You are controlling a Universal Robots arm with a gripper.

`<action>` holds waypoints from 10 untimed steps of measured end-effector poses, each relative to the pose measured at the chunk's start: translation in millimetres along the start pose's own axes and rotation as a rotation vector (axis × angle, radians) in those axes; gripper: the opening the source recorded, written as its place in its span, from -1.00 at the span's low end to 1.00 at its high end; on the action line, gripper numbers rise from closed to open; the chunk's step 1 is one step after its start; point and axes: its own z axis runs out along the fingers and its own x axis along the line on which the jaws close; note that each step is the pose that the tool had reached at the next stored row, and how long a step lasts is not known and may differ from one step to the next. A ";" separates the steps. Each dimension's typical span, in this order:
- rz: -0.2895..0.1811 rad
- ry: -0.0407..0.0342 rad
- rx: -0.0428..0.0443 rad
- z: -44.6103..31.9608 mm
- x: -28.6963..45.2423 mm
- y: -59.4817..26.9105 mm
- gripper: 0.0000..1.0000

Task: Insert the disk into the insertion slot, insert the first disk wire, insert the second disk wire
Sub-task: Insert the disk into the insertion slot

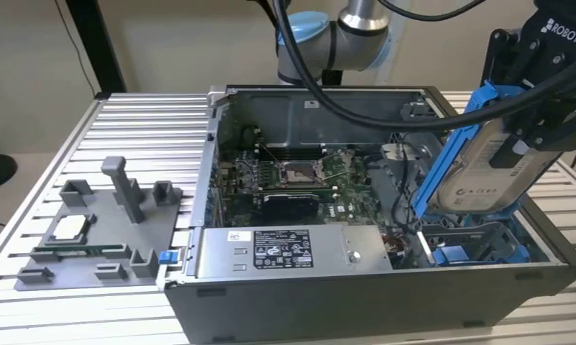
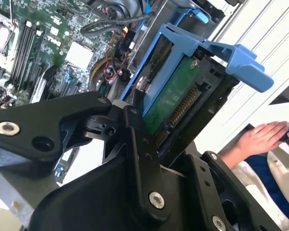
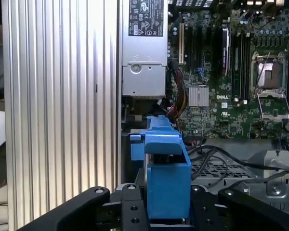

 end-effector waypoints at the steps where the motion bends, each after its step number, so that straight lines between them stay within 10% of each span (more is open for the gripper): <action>1: 0.000 0.0001 0.0000 0.9 0.0 -0.5 -1.00; 10: 0.000 0.0000 0.0000 3.9 0.0 -1.5 -1.00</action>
